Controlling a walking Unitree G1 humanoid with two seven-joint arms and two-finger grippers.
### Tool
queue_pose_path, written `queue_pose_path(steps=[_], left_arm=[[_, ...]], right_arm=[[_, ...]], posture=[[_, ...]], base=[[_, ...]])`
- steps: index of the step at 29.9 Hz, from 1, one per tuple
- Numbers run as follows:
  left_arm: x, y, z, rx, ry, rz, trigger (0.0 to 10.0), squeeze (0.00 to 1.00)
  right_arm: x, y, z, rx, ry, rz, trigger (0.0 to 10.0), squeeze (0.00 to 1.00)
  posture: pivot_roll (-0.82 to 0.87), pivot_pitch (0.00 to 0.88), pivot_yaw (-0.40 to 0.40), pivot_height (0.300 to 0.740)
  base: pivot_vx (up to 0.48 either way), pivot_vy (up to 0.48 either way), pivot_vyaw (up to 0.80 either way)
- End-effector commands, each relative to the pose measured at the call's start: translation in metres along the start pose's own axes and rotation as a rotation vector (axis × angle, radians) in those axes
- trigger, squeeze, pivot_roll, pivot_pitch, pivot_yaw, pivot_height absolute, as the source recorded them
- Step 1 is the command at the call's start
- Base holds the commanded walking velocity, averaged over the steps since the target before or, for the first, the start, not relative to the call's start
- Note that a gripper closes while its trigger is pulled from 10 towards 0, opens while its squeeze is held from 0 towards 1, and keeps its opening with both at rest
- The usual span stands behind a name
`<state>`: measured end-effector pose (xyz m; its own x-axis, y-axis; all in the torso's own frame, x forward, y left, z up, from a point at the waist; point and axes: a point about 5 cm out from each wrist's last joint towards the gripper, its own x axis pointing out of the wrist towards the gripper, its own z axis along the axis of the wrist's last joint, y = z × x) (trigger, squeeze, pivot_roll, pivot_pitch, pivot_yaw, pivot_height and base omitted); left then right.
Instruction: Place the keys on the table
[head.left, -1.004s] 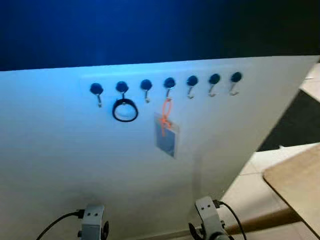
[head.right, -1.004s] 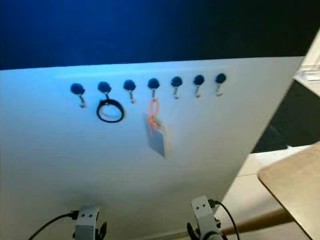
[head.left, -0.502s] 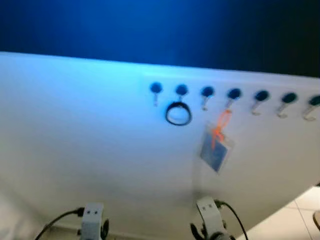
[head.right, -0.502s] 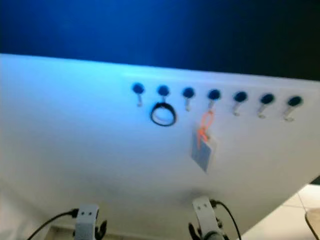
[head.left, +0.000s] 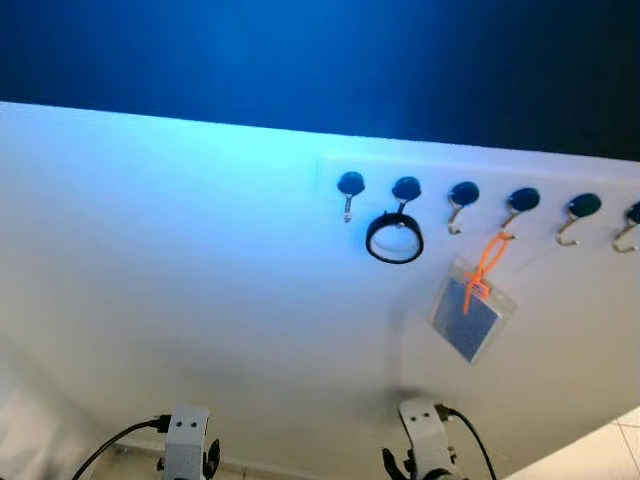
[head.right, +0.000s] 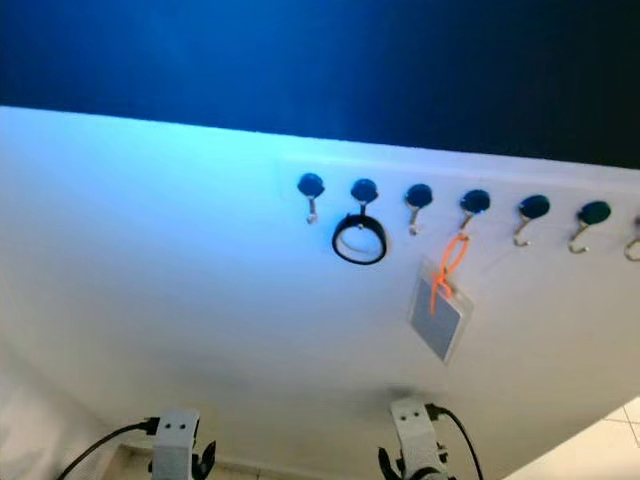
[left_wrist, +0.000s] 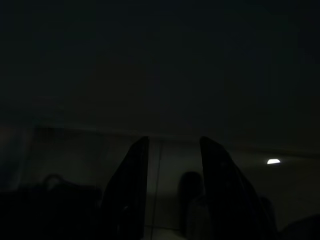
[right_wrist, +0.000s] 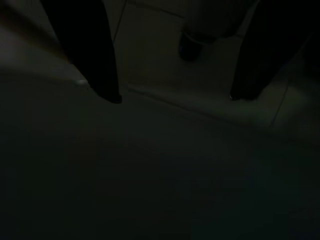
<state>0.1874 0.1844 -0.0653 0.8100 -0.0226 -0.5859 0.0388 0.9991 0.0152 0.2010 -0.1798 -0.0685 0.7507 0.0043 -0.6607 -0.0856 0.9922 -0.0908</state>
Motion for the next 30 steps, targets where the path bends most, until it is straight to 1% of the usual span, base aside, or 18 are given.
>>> queue_pose_path(steps=[1,2,3,5,7,9,11,12,13,18,22,30], left_arm=[[-0.003,0.000,-0.008,0.003,0.033,-0.005,10.0,0.00],[-0.003,-0.001,-0.008,0.004,0.033,-0.007,10.0,0.00],[-0.003,-0.001,-0.008,0.004,0.033,-0.007,10.0,0.00],[-0.004,-0.001,-0.010,0.006,0.043,-0.013,10.0,0.00],[-0.004,-0.001,-0.010,0.007,0.045,-0.014,10.0,0.00],[-0.004,0.000,-0.011,0.008,0.050,-0.015,10.0,0.00],[-0.004,0.000,-0.012,0.010,0.053,-0.015,10.0,0.00],[-0.004,0.000,-0.012,0.010,0.053,-0.015,10.0,0.00],[-0.005,0.000,-0.013,0.009,0.054,-0.015,10.0,0.00],[-0.005,-0.001,-0.013,0.001,0.059,-0.026,10.0,0.00],[-0.005,-0.002,-0.013,0.001,0.059,-0.030,10.0,0.00],[-0.004,0.000,-0.013,0.006,0.065,-0.030,10.0,0.00]], right_arm=[[-0.004,-0.013,-0.010,0.087,0.030,-0.087,10.0,0.00],[-0.006,-0.020,-0.012,0.125,0.032,-0.126,10.0,0.00],[-0.006,-0.020,-0.012,0.125,0.032,-0.126,10.0,0.00],[-0.010,-0.033,-0.018,0.171,0.042,-0.187,10.0,0.00],[-0.010,-0.033,-0.018,0.152,0.043,-0.181,10.0,0.00],[-0.010,-0.030,-0.017,0.087,0.043,-0.141,10.0,0.00],[-0.008,-0.023,-0.014,0.043,0.033,-0.096,10.0,0.00],[-0.008,-0.023,-0.014,0.043,0.033,-0.096,10.0,0.00],[-0.006,-0.018,-0.011,0.036,0.025,-0.077,10.0,0.00],[-0.005,-0.011,-0.010,0.042,0.023,-0.062,10.0,0.00],[-0.004,-0.007,-0.008,0.034,0.021,-0.044,10.0,0.00],[-0.002,-0.005,-0.006,0.026,0.016,-0.037,10.0,0.00]], posture=[[0.04,0.082,-0.025,0.740],[0.04,0.082,-0.025,0.740],[0.04,0.082,-0.025,0.740],[0.03,0.085,-0.018,0.740],[0.03,0.085,-0.016,0.740],[0.03,0.085,-0.016,0.740],[0.03,0.087,-0.017,0.740],[0.03,0.087,-0.017,0.740],[0.03,0.086,-0.020,0.740],[0.04,0.087,-0.023,0.740],[0.04,0.088,-0.021,0.740],[0.04,0.083,-0.021,0.740]], base=[[0.000,0.000,0.00],[0.000,0.000,0.00],[0.000,0.000,0.00],[0.000,0.000,0.00],[0.000,0.000,0.00],[0.000,0.000,0.00],[0.000,0.000,0.00],[0.000,0.000,0.00],[0.000,0.000,0.00],[0.000,0.000,0.00],[-0.331,0.000,0.00],[-0.423,0.000,0.00]])
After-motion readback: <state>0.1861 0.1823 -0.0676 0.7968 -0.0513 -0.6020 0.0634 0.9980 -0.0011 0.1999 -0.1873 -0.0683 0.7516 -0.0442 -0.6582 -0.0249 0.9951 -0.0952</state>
